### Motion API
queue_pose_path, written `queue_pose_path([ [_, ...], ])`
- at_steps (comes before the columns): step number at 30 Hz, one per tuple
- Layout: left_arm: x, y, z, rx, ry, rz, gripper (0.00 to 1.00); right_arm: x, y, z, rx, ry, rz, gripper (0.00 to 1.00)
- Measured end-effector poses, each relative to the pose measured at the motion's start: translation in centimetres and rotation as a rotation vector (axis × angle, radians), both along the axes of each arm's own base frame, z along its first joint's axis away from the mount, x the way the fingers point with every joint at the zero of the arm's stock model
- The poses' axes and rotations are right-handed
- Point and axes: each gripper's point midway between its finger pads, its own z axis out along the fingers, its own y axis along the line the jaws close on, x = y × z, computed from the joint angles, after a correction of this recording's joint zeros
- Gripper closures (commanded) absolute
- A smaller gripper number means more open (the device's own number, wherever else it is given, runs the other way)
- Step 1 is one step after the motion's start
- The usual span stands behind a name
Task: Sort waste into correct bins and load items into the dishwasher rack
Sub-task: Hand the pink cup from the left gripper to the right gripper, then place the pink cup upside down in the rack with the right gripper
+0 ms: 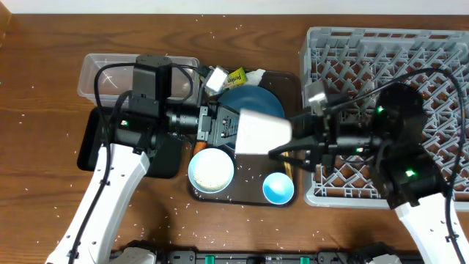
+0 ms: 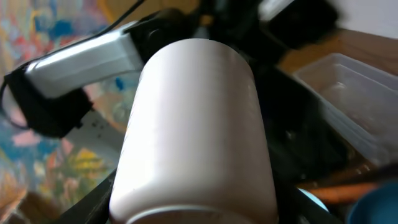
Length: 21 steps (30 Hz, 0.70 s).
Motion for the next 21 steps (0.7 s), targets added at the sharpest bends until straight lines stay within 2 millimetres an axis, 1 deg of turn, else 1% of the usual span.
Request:
queue_pose_path([
  [2, 1.0, 0.6, -0.4, 0.024, -0.005, 0.051, 0.02, 1.1, -1.4, -0.5, -0.009, 0.044, -0.061, 0.73],
  [5, 2.5, 2.0, -0.8, 0.045, -0.007, 0.127, 0.02, 2.7, -3.9, -1.2, -0.018, 0.110, -0.169, 0.74],
  [6, 3.0, 2.5, -0.8, 0.049, -0.003, 0.149, 0.02, 3.3, -4.9, -1.5, -0.022, 0.135, -0.213, 0.75],
  [9, 4.1, 4.0, -1.0, 0.057, 0.016, 0.214, 0.02, 4.8, -8.0, -2.6, -0.040, 0.228, -0.372, 0.75],
  [12, 4.7, 4.8, -1.0, 0.060, 0.032, 0.250, 0.02, 6.2, -11.9, -4.3, -0.070, 0.345, -0.583, 0.77],
  [16, 4.8, 5.0, -1.0, 0.059, 0.039, 0.256, 0.02, 6.6, -16.0, -6.5, -0.112, 0.480, -0.812, 0.78],
  [19, 4.8, 5.0, -1.0, 0.059, 0.039, 0.256, 0.02, 6.0, -18.8, -8.7, -0.175, 0.607, -0.975, 0.77],
  [21, 4.8, 5.0, -1.0, 0.059, 0.039, 0.256, 0.02, 5.1, -20.4, -10.1, -0.239, 0.686, -1.070, 0.76],
])
